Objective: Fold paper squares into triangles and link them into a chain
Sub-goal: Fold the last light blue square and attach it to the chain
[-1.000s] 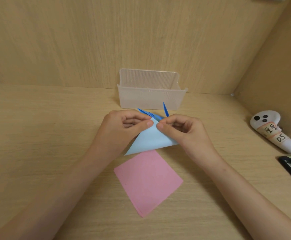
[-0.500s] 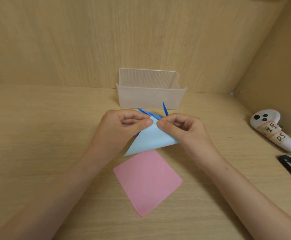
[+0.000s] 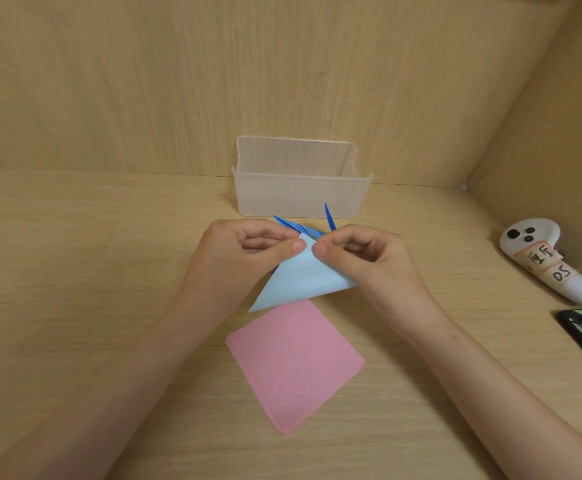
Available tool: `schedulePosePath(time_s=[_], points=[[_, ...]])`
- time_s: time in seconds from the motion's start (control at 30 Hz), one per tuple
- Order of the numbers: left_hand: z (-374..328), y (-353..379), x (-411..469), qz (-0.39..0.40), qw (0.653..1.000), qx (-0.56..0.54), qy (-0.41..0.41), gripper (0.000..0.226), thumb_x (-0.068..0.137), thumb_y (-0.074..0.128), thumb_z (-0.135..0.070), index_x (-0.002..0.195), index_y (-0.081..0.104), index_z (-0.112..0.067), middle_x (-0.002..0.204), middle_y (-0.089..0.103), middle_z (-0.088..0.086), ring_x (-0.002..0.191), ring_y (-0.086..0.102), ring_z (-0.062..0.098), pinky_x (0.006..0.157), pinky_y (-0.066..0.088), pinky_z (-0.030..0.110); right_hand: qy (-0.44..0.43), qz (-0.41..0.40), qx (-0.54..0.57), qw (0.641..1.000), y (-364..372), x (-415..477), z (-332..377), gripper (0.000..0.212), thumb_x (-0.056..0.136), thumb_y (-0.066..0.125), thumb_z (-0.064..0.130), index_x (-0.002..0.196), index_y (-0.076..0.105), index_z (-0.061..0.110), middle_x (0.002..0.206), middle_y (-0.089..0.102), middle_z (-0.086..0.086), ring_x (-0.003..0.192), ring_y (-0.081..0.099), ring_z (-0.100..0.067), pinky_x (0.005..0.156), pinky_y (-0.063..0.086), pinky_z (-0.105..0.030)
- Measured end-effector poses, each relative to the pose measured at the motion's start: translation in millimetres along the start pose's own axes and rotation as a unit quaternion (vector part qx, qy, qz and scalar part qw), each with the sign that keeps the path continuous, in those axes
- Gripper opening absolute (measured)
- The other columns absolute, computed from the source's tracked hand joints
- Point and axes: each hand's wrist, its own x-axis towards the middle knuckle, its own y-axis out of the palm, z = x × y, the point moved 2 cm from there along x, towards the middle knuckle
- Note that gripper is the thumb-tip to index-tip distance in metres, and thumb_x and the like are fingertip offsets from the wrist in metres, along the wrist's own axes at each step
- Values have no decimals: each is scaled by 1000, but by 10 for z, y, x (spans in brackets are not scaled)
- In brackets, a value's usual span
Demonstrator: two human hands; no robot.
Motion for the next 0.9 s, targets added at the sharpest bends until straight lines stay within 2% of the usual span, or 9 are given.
schedulePosePath(time_s=[0.17, 0.27, 0.33, 0.43, 0.57, 0.67, 0.83, 0.9], points=[[-2, 8, -12, -16, 1000, 12, -5, 13, 76, 75, -11, 72, 72, -23, 63, 71, -16, 63, 65, -7, 61, 46, 6, 1, -1, -11, 1000, -2, -4, -2, 12, 83, 67, 6, 74, 70, 13, 71, 69, 5, 68, 62, -4, 65, 46, -14], [-3, 10, -24, -61, 998, 6, 0, 12, 75, 77, -12, 72, 72, -22, 64, 71, -16, 63, 65, -6, 61, 45, 6, 22, -7, 10, 1000, -4, -2, 13, 7, 78, 72, 18, 74, 70, 13, 71, 68, 2, 66, 61, -7, 60, 47, -20], [-6, 8, -31, -103, 995, -15, 2, 12, 75, 77, -12, 72, 71, -23, 63, 71, -16, 64, 65, -5, 61, 46, 6, 43, -11, 25, 999, -24, 7, 10, 18, 74, 76, 28, 77, 70, 11, 72, 67, -1, 65, 60, -12, 57, 47, -24], [-37, 16, -59, -152, 988, -28, 23, 14, 77, 75, -11, 73, 70, -23, 61, 69, -19, 63, 65, -7, 60, 45, 5, 73, 7, 54, 996, -20, 8, -9, 28, 76, 70, 33, 90, 71, 9, 78, 69, -4, 67, 62, -15, 57, 49, -24], [-85, 36, -113, -188, 980, -53, 45, 13, 78, 74, -11, 74, 70, -22, 62, 69, -18, 64, 65, -6, 61, 46, 6, 101, 49, 98, 989, 48, -14, -73, 18, 76, 72, 29, 88, 72, 16, 88, 72, -4, 79, 64, -15, 64, 53, -24], [-91, 64, -133, -194, 978, -65, 42, 12, 78, 74, -10, 75, 70, -21, 61, 69, -19, 63, 65, -6, 60, 46, 6, 88, 76, 122, 986, 96, -28, -85, 24, 79, 67, 25, 99, 72, 15, 100, 73, -3, 89, 65, -14, 73, 52, -26], [-74, 86, -150, -187, 976, -107, 10, 12, 79, 73, -10, 75, 70, -20, 65, 71, -17, 66, 67, -4, 60, 46, 7, 91, 48, 146, 984, 112, -29, -105, 28, 78, 68, 21, 102, 71, 7, 101, 73, -8, 86, 66, -13, 77, 50, -28], [-71, 94, -163, -187, 974, -127, -4, 12, 79, 73, -11, 75, 70, -21, 67, 72, -14, 65, 69, 0, 60, 49, 10, 97, 39, 146, 984, 104, -25, -114, 33, 77, 67, 22, 103, 70, 3, 103, 72, -11, 91, 66, -17, 78, 49, -28]])
